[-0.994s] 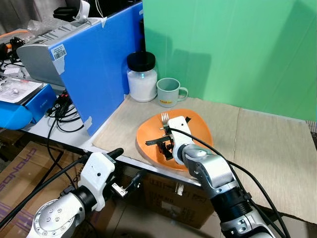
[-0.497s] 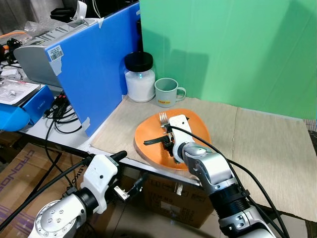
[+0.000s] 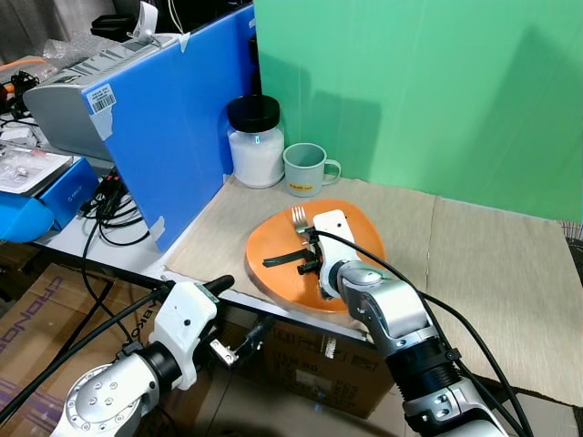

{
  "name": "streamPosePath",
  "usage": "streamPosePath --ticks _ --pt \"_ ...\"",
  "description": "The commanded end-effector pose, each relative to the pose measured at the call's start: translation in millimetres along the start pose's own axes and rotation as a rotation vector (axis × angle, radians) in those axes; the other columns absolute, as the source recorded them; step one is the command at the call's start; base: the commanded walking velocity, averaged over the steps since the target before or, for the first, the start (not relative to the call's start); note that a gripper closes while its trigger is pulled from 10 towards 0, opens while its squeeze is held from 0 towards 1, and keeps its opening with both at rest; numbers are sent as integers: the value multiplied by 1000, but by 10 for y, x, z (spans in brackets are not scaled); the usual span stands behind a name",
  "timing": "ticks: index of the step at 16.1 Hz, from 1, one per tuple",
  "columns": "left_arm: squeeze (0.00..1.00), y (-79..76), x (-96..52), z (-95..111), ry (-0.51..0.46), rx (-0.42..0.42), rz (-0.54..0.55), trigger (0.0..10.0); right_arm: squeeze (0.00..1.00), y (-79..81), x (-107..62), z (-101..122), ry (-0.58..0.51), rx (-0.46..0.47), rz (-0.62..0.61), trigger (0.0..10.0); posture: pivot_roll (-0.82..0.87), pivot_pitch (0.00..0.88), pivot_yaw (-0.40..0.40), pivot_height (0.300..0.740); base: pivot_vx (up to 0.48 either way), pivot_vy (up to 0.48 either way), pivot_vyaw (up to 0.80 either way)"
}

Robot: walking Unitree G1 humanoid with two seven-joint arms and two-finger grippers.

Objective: Setting the table

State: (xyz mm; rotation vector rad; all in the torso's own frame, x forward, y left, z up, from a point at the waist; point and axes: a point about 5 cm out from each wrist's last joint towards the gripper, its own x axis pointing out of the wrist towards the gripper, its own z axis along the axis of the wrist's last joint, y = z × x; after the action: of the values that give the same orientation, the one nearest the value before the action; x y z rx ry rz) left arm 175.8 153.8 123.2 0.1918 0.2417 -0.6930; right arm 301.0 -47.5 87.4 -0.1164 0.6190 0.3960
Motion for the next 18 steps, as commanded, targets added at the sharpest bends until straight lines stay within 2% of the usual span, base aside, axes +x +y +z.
streamPosePath --ticks 1,6,7,8,9,10,11,12,13,15,18 --pt "0 5 4 -2 4 8 -13 10000 0 17 27 -85 50 7 9 0 -21 0 62 740 0 0 0" --pt "0 15 13 5 -3 10 -10 10000 0 -24 -12 13 1 36 4 0 -24 0 64 740 0 0 0" --pt "0 21 16 9 -5 13 -8 10000 0 -50 -31 59 -24 67 3 0 -24 0 64 740 0 0 0" --pt "0 24 22 10 -7 15 -9 10000 0 -68 -49 119 -67 108 14 0 -28 0 68 740 0 0 0" --pt "0 37 31 26 -14 22 -3 10000 0 -113 -127 259 -155 167 32 0 -28 0 68 740 0 0 0" --pt "0 60 40 53 -28 33 12 10000 0 -190 -247 418 -266 219 42 0 -28 0 68 740 0 0 0" --pt "0 70 43 65 -34 37 20 10000 0 -221 -293 469 -305 232 42 0 -28 0 68 740 0 0 0" --pt "0 90 55 105 -56 37 45 10000 0 -313 -440 559 -395 275 58 118 -30 0 69 740 0 0 0" --pt "0 107 76 142 -76 43 76 10000 0 -412 -581 586 -455 231 47 10000 -36 0 73 740 0 0 0" --pt "0 167 165 233 -129 21 176 10000 0 -600 -817 512 -527 182 -7 10000 -57 0 82 740 0 0 0" --pt "0 220 247 347 -191 -10 309 10000 0 -777 -1019 407 -572 137 -98 10000 -74 0 79 740 0 0 -800"
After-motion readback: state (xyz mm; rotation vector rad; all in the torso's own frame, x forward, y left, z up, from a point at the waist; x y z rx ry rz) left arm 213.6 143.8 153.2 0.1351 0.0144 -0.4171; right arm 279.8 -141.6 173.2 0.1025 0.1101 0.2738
